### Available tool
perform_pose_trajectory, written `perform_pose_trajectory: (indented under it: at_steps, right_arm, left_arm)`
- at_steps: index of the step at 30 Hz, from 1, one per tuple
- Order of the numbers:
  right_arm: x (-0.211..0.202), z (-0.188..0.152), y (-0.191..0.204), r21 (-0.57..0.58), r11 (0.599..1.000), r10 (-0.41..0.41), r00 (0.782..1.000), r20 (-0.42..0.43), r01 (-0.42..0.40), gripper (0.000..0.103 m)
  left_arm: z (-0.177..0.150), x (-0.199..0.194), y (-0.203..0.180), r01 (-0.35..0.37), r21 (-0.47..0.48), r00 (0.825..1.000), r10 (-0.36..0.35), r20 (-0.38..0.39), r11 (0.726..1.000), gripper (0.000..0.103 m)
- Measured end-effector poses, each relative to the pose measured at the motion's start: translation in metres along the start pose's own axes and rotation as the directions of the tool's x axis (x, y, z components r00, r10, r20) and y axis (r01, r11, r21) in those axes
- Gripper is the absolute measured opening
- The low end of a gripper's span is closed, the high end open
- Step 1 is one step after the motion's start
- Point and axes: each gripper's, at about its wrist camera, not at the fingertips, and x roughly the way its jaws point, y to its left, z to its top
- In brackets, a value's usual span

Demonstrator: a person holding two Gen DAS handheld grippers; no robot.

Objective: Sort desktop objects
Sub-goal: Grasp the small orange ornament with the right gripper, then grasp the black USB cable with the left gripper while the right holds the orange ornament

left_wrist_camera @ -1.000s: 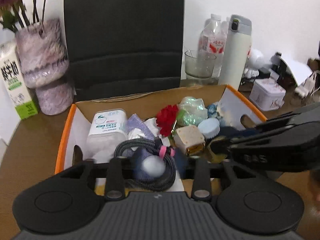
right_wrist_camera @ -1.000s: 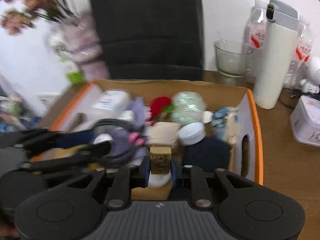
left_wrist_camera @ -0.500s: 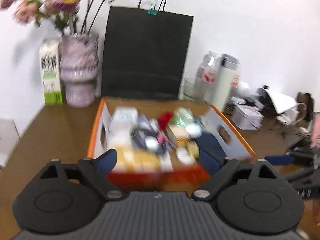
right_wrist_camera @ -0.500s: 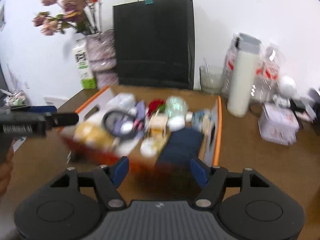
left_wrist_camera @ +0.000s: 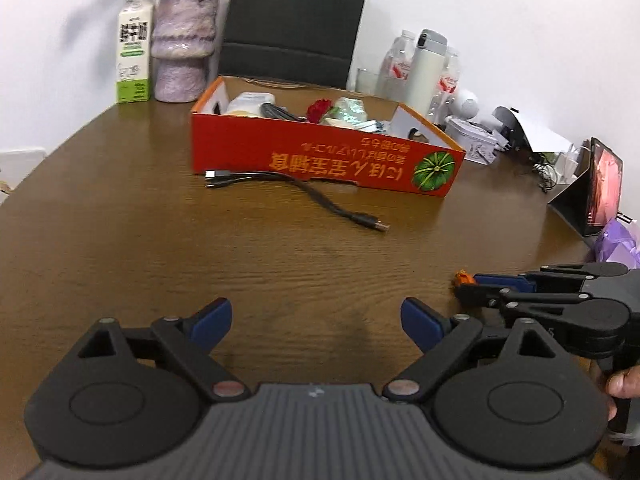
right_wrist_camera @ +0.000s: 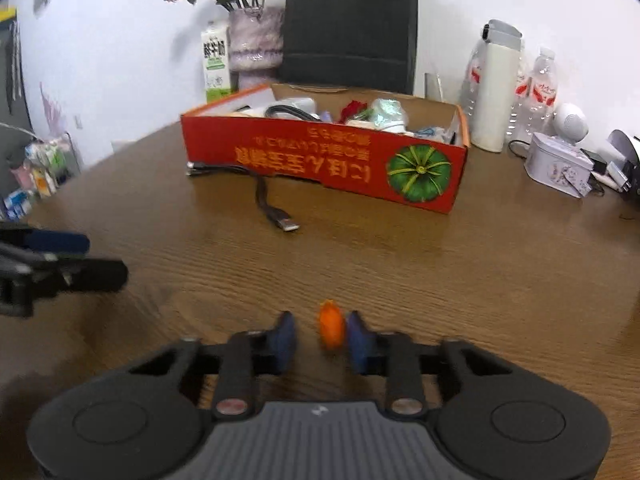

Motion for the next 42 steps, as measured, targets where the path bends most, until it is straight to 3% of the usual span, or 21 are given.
perform_pose_trajectory:
  at_steps: [4, 16, 22, 24, 27, 29, 32, 33, 34, 35, 38, 42]
  right_arm:
    - [-0.003, -0.004, 0.008, -0.002, 1.0, -0.027, 1.0, 0.012, 0.027, 0.013]
    - [-0.043, -0.013, -0.009, 0.146, 0.989, -0.044, 0.994, 0.099, 0.03, 0.013]
    - [-0.047, 0.0, -0.021, 0.183, 0.983, -0.037, 0.989, 0.144, 0.01, 0.013]
    - [-0.042, 0.002, -0.024, 0.184, 0.983, -0.032, 0.989, 0.145, 0.005, 0.013]
    - [-0.032, 0.001, -0.029, 0.204, 0.979, -0.019, 0.99, 0.137, -0.01, 0.013]
    - [-0.026, 0.001, -0.034, 0.219, 0.976, -0.015, 0.991, 0.131, -0.014, 0.013]
    - [-0.021, 0.002, -0.037, 0.23, 0.973, -0.015, 0.992, 0.129, -0.015, 0.013]
    - [-0.022, 0.002, -0.037, 0.232, 0.972, -0.013, 0.991, 0.133, -0.018, 0.013]
    - [-0.023, 0.002, -0.036, 0.232, 0.972, -0.009, 0.99, 0.139, -0.024, 0.013]
    - [-0.025, 0.002, -0.035, 0.228, 0.973, -0.003, 0.989, 0.147, -0.031, 0.013]
    - [-0.028, 0.003, -0.031, 0.213, 0.976, 0.015, 0.986, 0.167, -0.051, 0.013]
    - [-0.034, 0.002, -0.02, 0.192, 0.979, 0.026, 0.983, 0.184, -0.062, 0.013]
  left_arm:
    - [-0.004, -0.004, 0.003, -0.017, -0.012, 1.0, 0.017, -0.001, 1.0, 0.093]
    - [0.006, 0.016, 0.007, -0.04, -0.019, 0.999, 0.04, 0.015, 0.999, 0.092]
    - [0.051, 0.053, 0.025, -0.042, -0.05, 0.997, 0.045, 0.067, 0.998, 0.09]
    - [0.071, 0.079, 0.024, -0.035, -0.043, 0.999, 0.034, -0.007, 0.998, 0.085]
    - [0.09, 0.117, 0.013, -0.01, -0.051, 0.999, 0.008, -0.035, 0.999, 0.077]
    - [0.099, 0.145, 0.006, -0.049, -0.061, 0.997, 0.045, -0.065, 0.997, 0.073]
    - [0.105, 0.171, -0.014, -0.172, 0.035, 0.984, 0.174, -0.046, 0.984, 0.075]
    - [0.104, 0.175, -0.019, -0.209, 0.054, 0.976, 0.211, -0.043, 0.976, 0.07]
    - [0.101, 0.173, -0.021, -0.224, 0.053, 0.974, 0.225, -0.013, 0.973, 0.049]
    - [0.096, 0.168, -0.022, -0.236, 0.047, 0.972, 0.236, 0.008, 0.971, 0.014]
    - [0.083, 0.15, -0.023, -0.243, 0.057, 0.97, 0.243, 0.005, 0.968, 0.003]
    - [0.053, 0.104, -0.015, -0.18, -0.027, 0.983, 0.181, 0.015, 0.983, 0.003]
